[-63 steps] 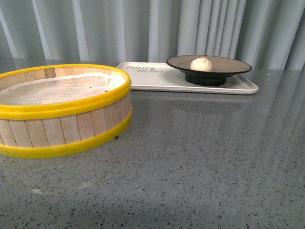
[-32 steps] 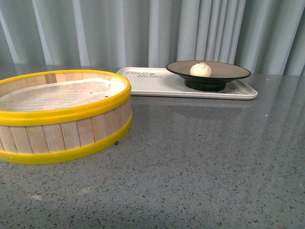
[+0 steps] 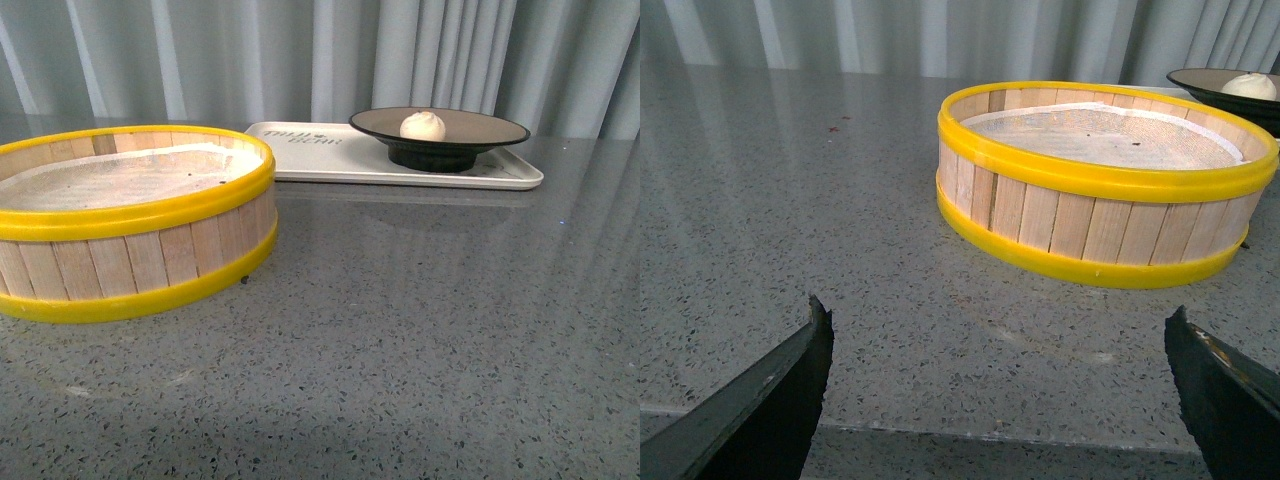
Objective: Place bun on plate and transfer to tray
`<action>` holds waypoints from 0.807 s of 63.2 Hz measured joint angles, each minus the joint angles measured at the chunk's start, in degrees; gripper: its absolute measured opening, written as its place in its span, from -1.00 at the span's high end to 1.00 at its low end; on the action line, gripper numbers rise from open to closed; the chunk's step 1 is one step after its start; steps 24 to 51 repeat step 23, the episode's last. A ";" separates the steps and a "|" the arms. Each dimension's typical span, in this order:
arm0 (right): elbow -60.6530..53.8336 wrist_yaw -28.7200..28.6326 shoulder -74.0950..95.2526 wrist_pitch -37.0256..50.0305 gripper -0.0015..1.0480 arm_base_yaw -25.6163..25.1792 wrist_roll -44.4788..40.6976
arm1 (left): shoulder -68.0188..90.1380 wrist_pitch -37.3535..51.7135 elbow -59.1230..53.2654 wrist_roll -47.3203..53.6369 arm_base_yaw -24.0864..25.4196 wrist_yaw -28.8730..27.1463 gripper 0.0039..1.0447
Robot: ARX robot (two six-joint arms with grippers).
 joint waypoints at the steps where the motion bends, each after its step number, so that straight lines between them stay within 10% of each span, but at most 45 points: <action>1: 0.00 -0.02 0.00 0.00 -0.86 0.00 -0.02 | 0.00 0.00 0.00 -0.02 0.00 0.00 -0.88; 51: 0.00 0.00 0.00 0.00 -0.84 0.00 -0.04 | 0.00 0.00 0.00 0.00 0.00 0.00 -0.88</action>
